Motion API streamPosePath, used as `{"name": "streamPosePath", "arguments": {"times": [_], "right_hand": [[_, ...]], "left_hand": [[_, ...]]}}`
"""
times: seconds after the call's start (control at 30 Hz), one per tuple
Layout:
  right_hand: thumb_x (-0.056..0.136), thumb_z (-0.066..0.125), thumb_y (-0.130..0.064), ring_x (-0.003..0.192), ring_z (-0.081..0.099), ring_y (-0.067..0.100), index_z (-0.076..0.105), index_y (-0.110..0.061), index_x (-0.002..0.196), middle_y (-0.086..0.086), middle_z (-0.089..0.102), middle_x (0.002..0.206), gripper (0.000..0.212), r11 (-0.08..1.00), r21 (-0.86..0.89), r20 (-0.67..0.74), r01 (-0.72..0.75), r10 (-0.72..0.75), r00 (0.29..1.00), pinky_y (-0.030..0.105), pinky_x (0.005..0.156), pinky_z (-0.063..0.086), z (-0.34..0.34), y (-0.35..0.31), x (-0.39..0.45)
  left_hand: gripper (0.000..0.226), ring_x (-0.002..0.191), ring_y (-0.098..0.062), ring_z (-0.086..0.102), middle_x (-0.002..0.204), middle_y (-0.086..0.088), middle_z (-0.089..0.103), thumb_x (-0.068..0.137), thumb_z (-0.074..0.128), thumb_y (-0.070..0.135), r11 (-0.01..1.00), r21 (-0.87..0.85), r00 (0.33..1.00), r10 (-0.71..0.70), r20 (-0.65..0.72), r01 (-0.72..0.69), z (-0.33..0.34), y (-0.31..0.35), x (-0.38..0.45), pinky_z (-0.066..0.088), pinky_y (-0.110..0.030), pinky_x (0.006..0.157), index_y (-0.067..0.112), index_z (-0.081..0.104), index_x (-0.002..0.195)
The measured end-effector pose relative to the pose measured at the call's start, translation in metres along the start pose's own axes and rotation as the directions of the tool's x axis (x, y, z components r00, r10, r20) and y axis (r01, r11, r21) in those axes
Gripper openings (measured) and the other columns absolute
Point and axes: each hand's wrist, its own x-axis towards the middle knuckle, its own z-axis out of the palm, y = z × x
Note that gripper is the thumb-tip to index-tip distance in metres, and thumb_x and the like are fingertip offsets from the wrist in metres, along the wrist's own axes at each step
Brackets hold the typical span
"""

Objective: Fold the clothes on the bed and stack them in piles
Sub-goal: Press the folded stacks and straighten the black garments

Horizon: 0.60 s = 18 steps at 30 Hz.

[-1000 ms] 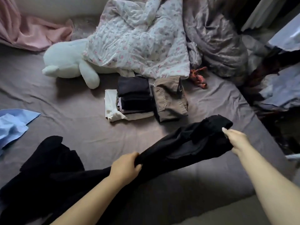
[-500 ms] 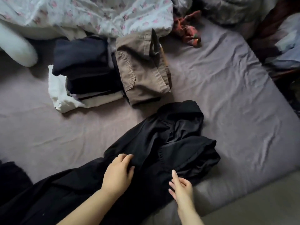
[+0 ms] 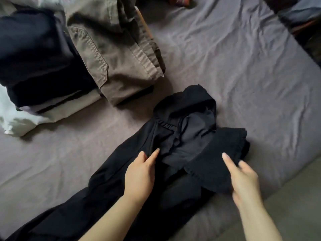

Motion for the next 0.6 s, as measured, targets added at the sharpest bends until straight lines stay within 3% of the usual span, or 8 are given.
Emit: {"name": "streamPosePath", "arguments": {"times": [0.03, 0.07, 0.1, 0.23, 0.37, 0.43, 0.5, 0.6], "right_hand": [[0.086, 0.072, -0.029, 0.094, 0.058, 0.021, 0.054, -0.008, 0.066, 0.010, 0.059, 0.097, 0.034, 0.988, -0.142, -0.004, 0.059, -0.060, 0.998, 0.040, 0.074, 0.049, -0.012, -0.002, 0.005], [0.087, 0.071, -0.029, 0.055, 0.024, 0.016, 0.045, -0.009, 0.058, -0.004, 0.026, 0.059, 0.044, 0.944, -0.309, 0.021, 0.114, -0.113, 0.993, 0.036, 0.061, 0.043, -0.021, -0.002, 0.008], [0.088, 0.069, -0.030, 0.043, 0.047, 0.021, 0.035, -0.009, 0.054, 0.012, 0.045, 0.044, 0.052, 0.878, -0.453, 0.050, 0.156, -0.150, 0.987, 0.035, 0.053, 0.036, -0.026, -0.002, 0.011], [0.091, 0.062, -0.036, 0.032, 0.048, 0.011, 0.035, -0.006, 0.052, 0.015, 0.057, 0.044, 0.056, 0.732, -0.670, 0.081, 0.124, -0.094, 0.992, 0.029, 0.047, 0.032, -0.034, -0.010, 0.011], [0.083, 0.071, -0.038, 0.061, 0.057, 0.030, 0.054, -0.008, 0.061, -0.002, 0.053, 0.048, 0.041, 0.724, -0.665, -0.085, 0.185, -0.320, 0.944, 0.034, 0.058, 0.042, -0.040, -0.012, -0.001], [0.078, 0.078, -0.030, 0.067, 0.054, 0.028, 0.054, -0.015, 0.070, -0.004, 0.054, 0.063, 0.029, 0.672, -0.569, -0.033, 0.474, -0.594, 0.803, 0.038, 0.064, 0.043, -0.030, -0.012, -0.015], [0.071, 0.081, -0.034, 0.087, 0.058, 0.017, 0.066, -0.020, 0.085, -0.007, 0.065, 0.084, 0.025, 0.397, -0.452, 0.338, 0.799, -0.753, 0.565, 0.033, 0.085, 0.044, -0.012, -0.009, -0.016], [0.058, 0.082, -0.050, 0.131, 0.044, 0.016, 0.064, -0.026, 0.119, -0.009, 0.060, 0.125, 0.068, -0.014, -0.438, 0.784, 0.899, -0.496, 0.374, 0.036, 0.116, 0.013, 0.013, 0.000, -0.002]], "left_hand": [[0.061, 0.047, -0.016, 0.036, 0.070, 0.005, 0.039, 0.071, 0.074, -0.003, 1.000, 0.023, 1.000, 0.019, -0.009, -0.019, 0.000, -0.005, -0.004, 0.014, -0.016, 0.045, 0.023, 0.063, 0.125], [0.057, 0.045, -0.016, 0.035, 0.067, 0.005, 0.039, 0.073, 0.074, -0.001, 0.999, 0.041, 0.999, 0.030, -0.019, -0.029, -0.001, -0.008, -0.007, 0.021, -0.019, 0.046, 0.022, 0.064, 0.124], [0.052, 0.044, -0.016, 0.035, 0.064, 0.005, 0.040, 0.075, 0.072, 0.000, 0.998, 0.051, 0.999, 0.039, -0.027, -0.038, -0.003, -0.008, -0.010, 0.027, -0.023, 0.046, 0.021, 0.065, 0.122], [0.037, 0.044, -0.017, 0.040, 0.061, 0.007, 0.044, 0.079, 0.059, 0.014, 0.997, 0.049, 0.994, 0.065, -0.089, -0.061, -0.007, -0.001, -0.013, 0.031, -0.027, 0.050, 0.020, 0.070, 0.113], [0.026, 0.061, -0.018, 0.047, 0.075, 0.003, 0.048, 0.082, 0.057, 0.021, 0.984, 0.032, 0.973, 0.176, -0.152, -0.173, -0.008, 0.012, -0.013, 0.031, -0.028, 0.056, 0.019, 0.070, 0.105], [0.031, 0.078, -0.019, 0.051, 0.089, 0.003, 0.055, 0.081, 0.057, 0.031, 0.960, 0.029, 0.958, 0.280, -0.069, -0.278, -0.004, 0.023, -0.013, 0.038, -0.029, 0.061, 0.021, 0.068, 0.108], [0.034, 0.092, -0.020, 0.054, 0.099, 0.006, 0.060, 0.073, 0.061, 0.035, 0.936, 0.048, 0.937, 0.348, 0.025, -0.349, 0.008, 0.032, -0.012, 0.041, -0.030, 0.067, 0.023, 0.068, 0.104], [0.019, 0.078, -0.019, 0.061, 0.083, 0.008, 0.062, 0.075, 0.050, 0.027, 0.962, -0.010, 0.959, 0.273, 0.073, -0.273, 0.018, 0.044, -0.012, 0.041, -0.029, 0.065, 0.022, 0.065, 0.086]]}}
